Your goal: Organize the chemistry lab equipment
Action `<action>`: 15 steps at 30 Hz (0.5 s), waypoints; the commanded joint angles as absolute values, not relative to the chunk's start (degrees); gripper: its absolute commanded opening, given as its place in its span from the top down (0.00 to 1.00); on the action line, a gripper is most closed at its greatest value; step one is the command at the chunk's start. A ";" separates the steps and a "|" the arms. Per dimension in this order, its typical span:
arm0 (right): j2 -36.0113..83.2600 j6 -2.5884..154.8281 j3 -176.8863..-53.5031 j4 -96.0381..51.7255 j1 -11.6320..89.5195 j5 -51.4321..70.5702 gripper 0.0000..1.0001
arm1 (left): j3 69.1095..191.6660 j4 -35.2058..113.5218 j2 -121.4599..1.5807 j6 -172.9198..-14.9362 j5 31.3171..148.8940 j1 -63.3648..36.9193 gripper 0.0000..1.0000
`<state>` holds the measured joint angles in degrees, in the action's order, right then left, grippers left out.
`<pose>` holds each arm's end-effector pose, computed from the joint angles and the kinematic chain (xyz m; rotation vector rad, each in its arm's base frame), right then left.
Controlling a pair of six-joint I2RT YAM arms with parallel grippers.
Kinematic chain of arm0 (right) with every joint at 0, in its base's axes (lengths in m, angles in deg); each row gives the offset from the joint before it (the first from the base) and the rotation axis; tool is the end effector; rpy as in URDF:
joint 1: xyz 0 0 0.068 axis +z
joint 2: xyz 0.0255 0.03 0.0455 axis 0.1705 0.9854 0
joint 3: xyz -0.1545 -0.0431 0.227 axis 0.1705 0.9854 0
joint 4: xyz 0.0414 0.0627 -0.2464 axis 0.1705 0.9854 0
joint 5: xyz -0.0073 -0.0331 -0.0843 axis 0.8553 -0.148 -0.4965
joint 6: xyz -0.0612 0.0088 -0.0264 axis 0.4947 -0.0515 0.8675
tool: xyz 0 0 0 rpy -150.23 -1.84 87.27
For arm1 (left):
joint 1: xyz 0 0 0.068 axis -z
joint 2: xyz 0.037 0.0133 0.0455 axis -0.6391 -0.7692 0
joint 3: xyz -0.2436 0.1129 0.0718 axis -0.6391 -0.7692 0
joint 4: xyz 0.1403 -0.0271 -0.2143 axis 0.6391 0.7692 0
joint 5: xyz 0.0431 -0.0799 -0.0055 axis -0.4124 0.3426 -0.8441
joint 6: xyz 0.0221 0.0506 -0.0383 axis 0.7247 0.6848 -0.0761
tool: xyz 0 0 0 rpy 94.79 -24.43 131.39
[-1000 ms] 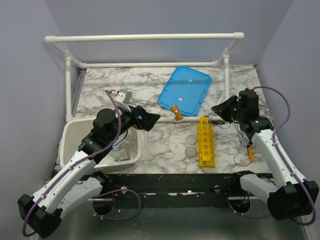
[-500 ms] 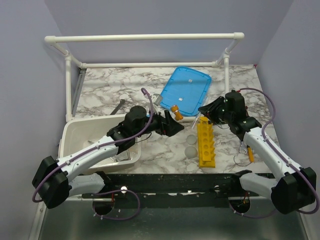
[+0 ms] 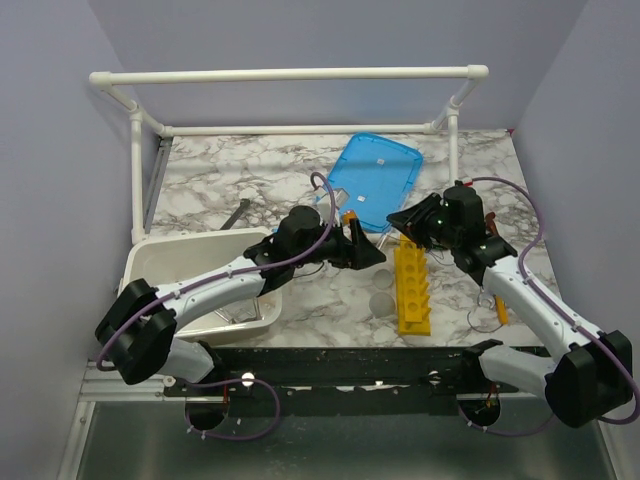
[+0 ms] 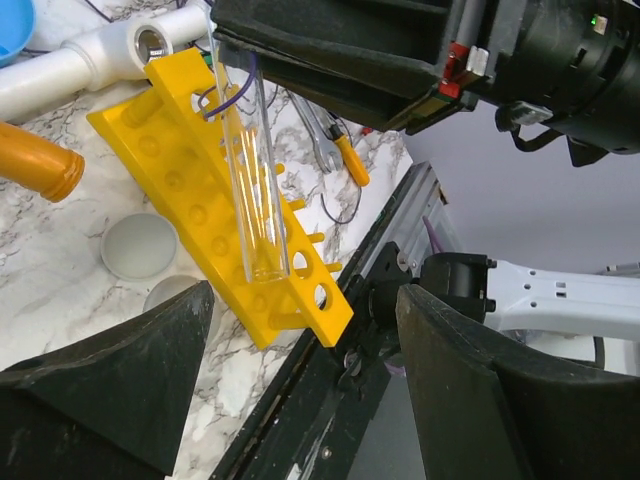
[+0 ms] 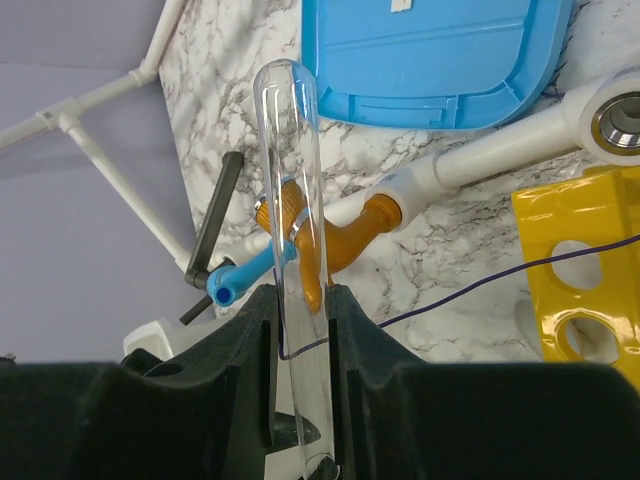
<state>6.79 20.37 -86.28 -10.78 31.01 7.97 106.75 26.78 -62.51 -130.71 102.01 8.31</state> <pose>0.2417 0.0999 0.2780 0.7270 2.1206 0.9605 0.2024 -0.2527 0.2786 0.2775 2.0777 -1.4349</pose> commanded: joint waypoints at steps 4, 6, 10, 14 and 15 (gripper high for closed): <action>6.73 18.59 -85.07 -13.43 31.96 10.15 0.90 | 110.31 26.41 -66.36 -133.12 102.65 8.53 0.25; 6.61 18.42 -84.91 -13.84 32.05 10.35 0.90 | 110.76 26.32 -67.47 -133.69 102.68 8.57 0.30; 6.96 17.86 -84.38 -15.10 32.14 11.46 0.90 | 111.69 25.93 -69.12 -134.47 103.08 8.62 0.40; 7.06 17.60 -83.81 -15.90 32.21 11.95 0.90 | 111.92 25.54 -69.86 -134.98 103.11 8.66 0.54; 7.00 17.71 -83.77 -15.81 32.16 11.91 0.90 | 111.84 25.53 -69.89 -135.07 103.09 8.62 0.57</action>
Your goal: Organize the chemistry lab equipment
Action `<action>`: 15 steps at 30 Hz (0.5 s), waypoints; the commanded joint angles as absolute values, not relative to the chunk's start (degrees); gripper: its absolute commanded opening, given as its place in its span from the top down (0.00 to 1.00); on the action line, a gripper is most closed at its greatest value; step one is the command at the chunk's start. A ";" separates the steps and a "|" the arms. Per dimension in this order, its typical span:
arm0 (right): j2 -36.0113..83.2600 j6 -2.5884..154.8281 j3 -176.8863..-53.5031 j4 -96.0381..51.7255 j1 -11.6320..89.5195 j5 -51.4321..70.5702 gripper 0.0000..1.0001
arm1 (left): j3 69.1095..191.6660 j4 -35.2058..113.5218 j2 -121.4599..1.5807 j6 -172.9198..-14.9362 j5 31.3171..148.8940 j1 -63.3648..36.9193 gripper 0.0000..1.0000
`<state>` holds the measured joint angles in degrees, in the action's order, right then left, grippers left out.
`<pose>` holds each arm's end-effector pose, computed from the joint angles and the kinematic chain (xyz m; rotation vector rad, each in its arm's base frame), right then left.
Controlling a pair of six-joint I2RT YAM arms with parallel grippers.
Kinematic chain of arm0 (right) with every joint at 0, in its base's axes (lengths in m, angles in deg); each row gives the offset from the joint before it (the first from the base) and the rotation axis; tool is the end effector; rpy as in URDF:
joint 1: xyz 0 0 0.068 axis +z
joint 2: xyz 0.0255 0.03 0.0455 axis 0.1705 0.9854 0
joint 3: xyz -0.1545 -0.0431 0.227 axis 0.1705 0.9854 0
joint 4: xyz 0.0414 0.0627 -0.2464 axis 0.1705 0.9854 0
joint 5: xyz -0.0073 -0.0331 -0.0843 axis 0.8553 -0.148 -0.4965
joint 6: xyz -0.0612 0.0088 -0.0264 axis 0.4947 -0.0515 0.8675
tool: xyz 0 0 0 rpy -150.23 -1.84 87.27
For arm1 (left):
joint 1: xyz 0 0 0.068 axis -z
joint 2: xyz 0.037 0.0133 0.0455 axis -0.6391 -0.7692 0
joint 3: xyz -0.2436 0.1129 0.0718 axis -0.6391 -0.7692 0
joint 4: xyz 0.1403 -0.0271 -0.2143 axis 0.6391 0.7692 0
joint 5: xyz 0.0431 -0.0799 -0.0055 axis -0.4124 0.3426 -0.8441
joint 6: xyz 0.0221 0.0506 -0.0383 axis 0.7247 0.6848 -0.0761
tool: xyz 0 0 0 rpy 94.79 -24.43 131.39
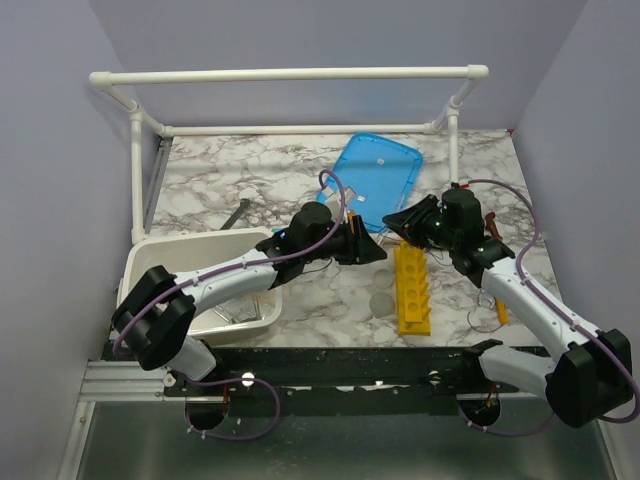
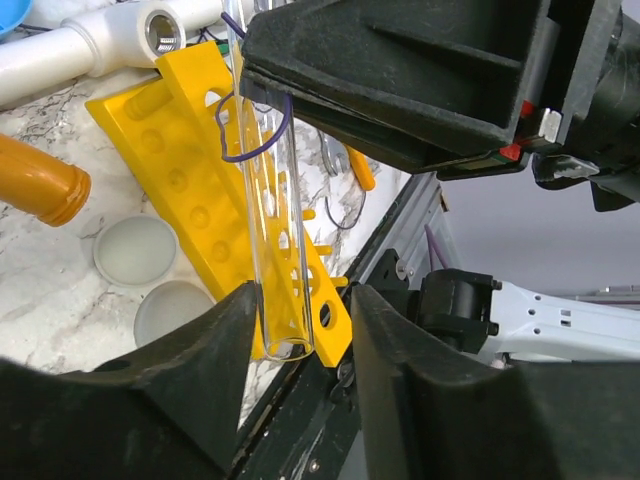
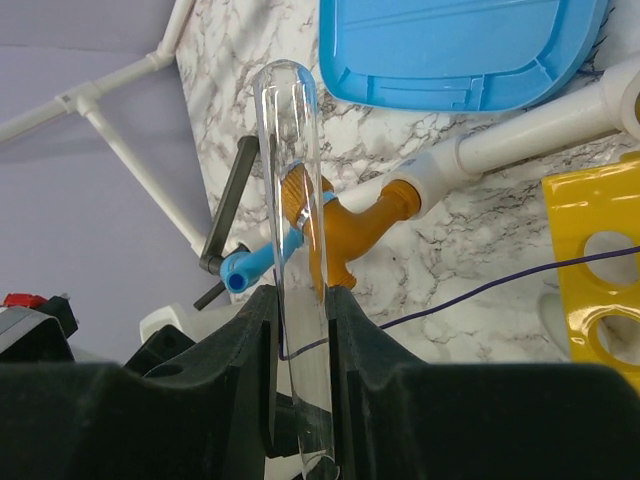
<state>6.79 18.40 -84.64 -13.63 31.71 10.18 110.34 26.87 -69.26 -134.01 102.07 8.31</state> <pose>0.2402 0.1050 0.2734 0.7241 2.1208 1.0337 0.2192 -0.2715 0.2635 0.2098 2.1642 -1.4408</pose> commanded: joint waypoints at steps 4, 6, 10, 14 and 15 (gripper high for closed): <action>6.84 18.27 -83.73 -15.45 32.23 11.52 0.89 | 111.88 25.62 -70.58 -135.50 103.35 8.62 0.71; 6.54 18.49 -83.40 -15.68 32.18 11.38 0.87 | 111.92 25.62 -71.02 -135.85 103.92 8.64 0.79; 5.38 19.41 -82.41 -15.92 32.18 10.74 0.68 | 111.66 26.84 -70.24 -135.39 104.78 8.62 0.88; 3.40 23.42 -82.57 -14.26 32.18 8.17 0.47 | 110.98 29.90 -67.96 -133.68 105.50 8.29 0.94; 2.97 25.11 -82.94 -13.55 32.23 7.17 0.44 | 110.80 30.65 -67.26 -133.27 106.27 8.14 0.95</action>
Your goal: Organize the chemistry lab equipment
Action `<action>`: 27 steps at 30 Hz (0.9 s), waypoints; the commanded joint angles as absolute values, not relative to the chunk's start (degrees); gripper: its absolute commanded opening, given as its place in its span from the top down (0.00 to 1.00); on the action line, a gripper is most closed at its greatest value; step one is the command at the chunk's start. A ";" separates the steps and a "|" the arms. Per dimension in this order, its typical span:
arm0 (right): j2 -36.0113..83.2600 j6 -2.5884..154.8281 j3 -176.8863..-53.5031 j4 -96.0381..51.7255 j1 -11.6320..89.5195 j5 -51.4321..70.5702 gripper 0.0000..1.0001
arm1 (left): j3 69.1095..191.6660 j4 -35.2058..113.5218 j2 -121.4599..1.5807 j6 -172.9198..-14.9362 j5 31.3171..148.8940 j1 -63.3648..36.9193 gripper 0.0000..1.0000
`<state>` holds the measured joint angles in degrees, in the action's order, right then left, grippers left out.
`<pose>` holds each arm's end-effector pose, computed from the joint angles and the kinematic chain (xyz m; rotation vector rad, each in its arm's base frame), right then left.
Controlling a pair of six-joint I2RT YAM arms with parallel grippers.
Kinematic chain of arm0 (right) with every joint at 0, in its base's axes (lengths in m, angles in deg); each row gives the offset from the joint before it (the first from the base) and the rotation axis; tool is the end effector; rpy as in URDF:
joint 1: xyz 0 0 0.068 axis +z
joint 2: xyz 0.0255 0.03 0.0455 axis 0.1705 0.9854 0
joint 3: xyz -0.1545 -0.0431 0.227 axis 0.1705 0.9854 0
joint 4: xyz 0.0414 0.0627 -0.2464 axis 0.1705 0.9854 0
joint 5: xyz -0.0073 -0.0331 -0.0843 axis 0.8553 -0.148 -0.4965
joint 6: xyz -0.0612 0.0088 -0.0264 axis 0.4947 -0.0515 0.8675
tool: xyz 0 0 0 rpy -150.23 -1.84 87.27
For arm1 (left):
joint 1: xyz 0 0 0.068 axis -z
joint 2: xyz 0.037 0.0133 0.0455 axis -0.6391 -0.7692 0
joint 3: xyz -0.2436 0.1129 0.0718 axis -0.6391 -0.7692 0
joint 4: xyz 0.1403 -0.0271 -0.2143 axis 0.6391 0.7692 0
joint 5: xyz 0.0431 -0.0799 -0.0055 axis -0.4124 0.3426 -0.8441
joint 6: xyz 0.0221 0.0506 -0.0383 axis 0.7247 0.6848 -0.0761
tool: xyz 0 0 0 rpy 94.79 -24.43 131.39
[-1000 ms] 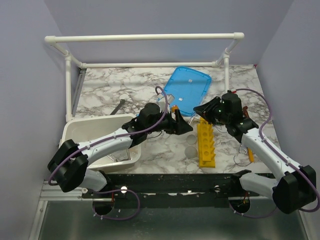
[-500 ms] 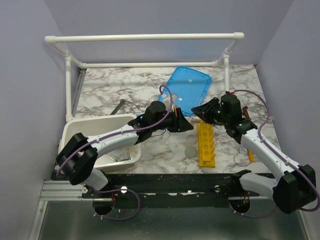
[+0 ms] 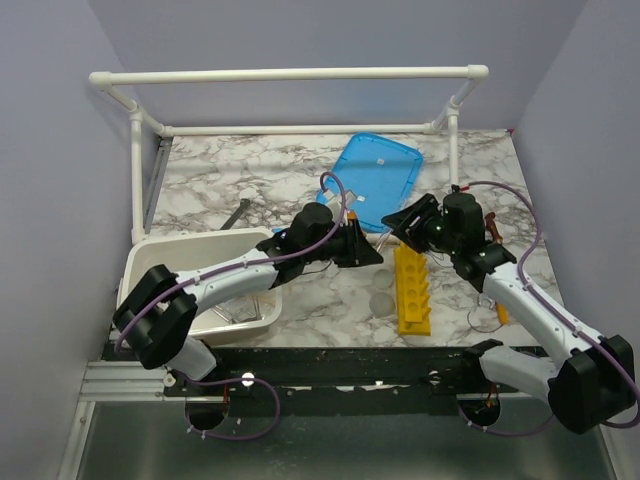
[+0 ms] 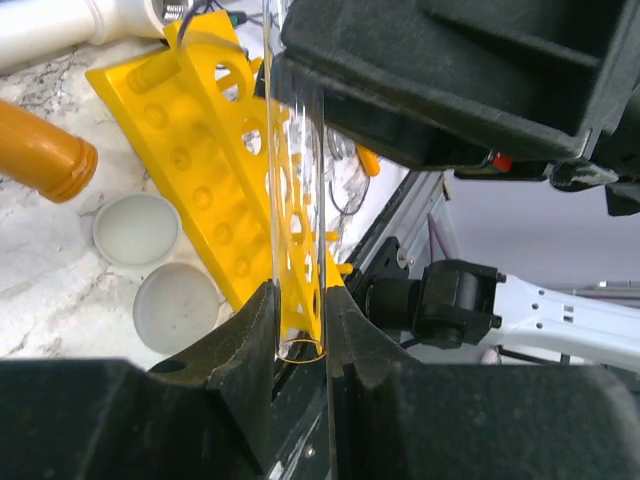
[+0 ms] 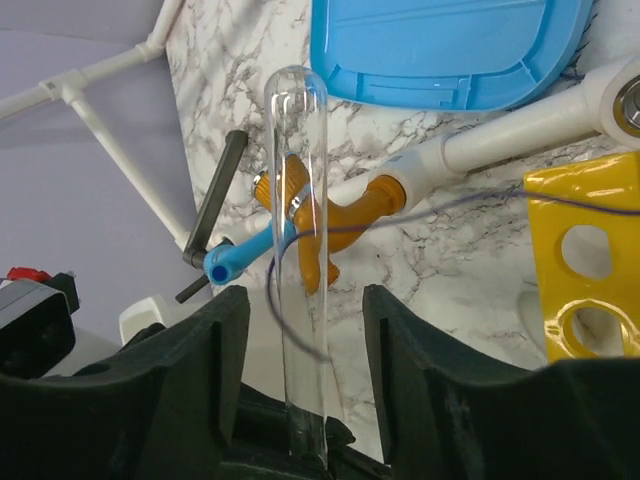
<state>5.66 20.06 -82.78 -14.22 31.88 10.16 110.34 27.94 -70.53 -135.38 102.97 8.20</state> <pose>0.2351 0.1037 0.2676 0.6897 2.1289 1.0182 0.2206 -0.2733 0.2541 0.1868 2.2217 -1.4445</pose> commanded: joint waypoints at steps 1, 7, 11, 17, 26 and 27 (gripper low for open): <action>2.27 26.79 -83.27 -12.83 32.23 6.37 0.41 | 110.70 31.75 -66.71 -132.73 106.96 8.04 0.95; -1.15 41.03 -84.56 -11.19 32.23 5.14 0.36 | 112.08 44.02 -63.77 -126.00 113.38 6.48 0.96; -3.91 50.82 -83.48 -13.50 32.23 8.84 0.36 | 113.57 54.61 -61.12 -119.30 115.67 5.08 0.96; -6.67 62.33 -83.25 -15.80 32.25 21.67 0.36 | 114.03 67.37 -56.40 -110.63 118.46 2.45 0.97; -8.62 78.41 -84.27 -11.22 34.28 36.48 0.36 | 115.71 79.72 -52.35 -100.93 120.50 -0.82 0.97; -8.91 79.42 -84.08 -11.28 34.50 37.69 0.36 | 116.06 81.16 -52.38 -99.76 121.07 -0.89 0.97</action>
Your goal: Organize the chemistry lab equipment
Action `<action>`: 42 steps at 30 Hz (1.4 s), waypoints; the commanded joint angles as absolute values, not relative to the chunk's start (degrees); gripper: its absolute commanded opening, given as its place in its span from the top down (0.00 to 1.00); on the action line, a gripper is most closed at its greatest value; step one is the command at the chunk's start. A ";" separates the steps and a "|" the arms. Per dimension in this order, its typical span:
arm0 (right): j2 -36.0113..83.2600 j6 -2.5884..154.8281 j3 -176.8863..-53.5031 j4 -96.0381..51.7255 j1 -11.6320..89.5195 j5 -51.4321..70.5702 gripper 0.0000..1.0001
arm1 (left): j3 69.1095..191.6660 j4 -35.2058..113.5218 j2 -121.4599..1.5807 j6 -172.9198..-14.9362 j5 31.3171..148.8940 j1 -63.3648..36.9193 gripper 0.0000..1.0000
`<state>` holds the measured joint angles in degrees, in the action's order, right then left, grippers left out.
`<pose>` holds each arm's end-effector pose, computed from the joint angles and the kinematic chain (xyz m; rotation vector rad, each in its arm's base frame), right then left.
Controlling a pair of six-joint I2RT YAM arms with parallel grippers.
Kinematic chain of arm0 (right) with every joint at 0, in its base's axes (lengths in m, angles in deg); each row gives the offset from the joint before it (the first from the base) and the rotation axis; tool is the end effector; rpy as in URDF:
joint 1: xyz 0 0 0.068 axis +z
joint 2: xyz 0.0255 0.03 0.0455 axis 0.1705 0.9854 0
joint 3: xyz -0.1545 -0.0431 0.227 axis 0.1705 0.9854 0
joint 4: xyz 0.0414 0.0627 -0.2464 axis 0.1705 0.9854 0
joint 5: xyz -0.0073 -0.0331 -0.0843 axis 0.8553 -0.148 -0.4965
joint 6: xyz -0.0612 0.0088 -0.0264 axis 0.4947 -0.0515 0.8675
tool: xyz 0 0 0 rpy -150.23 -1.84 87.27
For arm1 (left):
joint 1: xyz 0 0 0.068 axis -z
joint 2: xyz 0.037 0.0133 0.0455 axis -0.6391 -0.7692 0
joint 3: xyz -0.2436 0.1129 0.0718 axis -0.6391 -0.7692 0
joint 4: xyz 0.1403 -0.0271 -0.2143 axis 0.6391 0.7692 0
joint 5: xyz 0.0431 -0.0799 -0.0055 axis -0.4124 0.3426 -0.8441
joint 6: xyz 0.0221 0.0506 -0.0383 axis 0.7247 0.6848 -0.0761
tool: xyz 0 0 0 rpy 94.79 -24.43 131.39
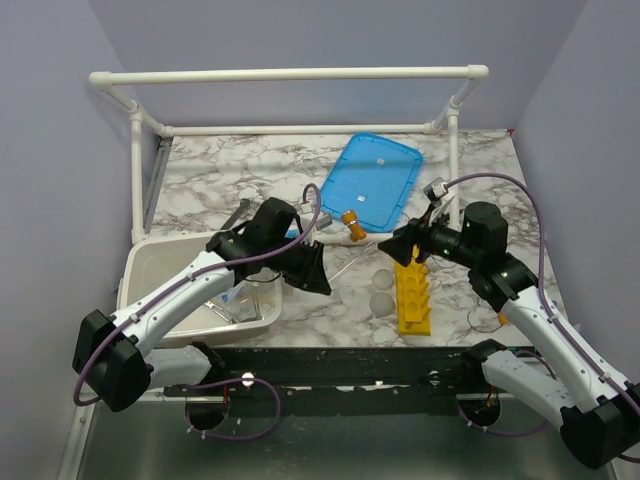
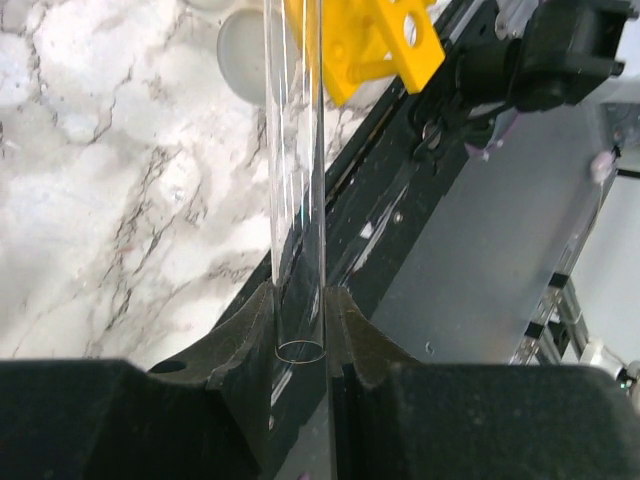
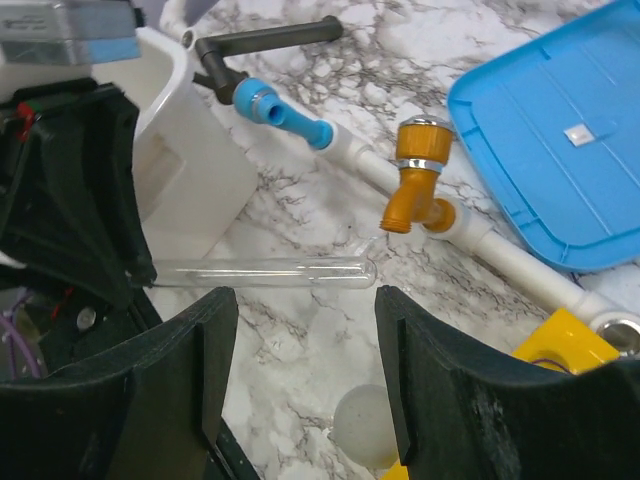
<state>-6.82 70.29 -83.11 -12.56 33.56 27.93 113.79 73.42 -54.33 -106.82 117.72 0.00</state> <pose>0.1848 0.1071 0.3152 -0.5063 1.8639 0.8555 0.1769 -0.1879 0.2801 0.6634 2.4751 -1.2372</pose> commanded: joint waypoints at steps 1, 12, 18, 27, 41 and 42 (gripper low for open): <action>-9.06 80.47 -83.98 -11.33 34.92 38.50 0.36 | 117.01 82.78 -52.68 -98.19 121.51 -0.96 0.97; -1.88 89.63 -89.73 -7.32 49.20 36.14 0.36 | 119.83 90.29 -53.76 -91.55 123.97 -0.91 0.97; 3.95 94.67 -93.19 -3.60 58.26 31.68 0.36 | 121.24 92.50 -53.27 -89.67 123.09 -0.93 0.97; 7.65 100.54 -94.65 -1.73 62.07 28.03 0.36 | 121.06 94.31 -52.10 -88.71 124.35 -0.96 0.98; 11.24 105.50 -93.61 -5.22 70.20 16.55 0.42 | 120.47 94.44 -49.87 -88.19 127.49 -0.93 1.00; 11.42 106.00 -93.40 -5.71 70.81 15.53 0.44 | 120.37 94.37 -49.70 -88.17 127.99 -0.91 1.00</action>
<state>10.97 103.21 -93.19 -3.29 68.75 21.33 119.67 94.39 -51.56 -89.42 124.80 -0.72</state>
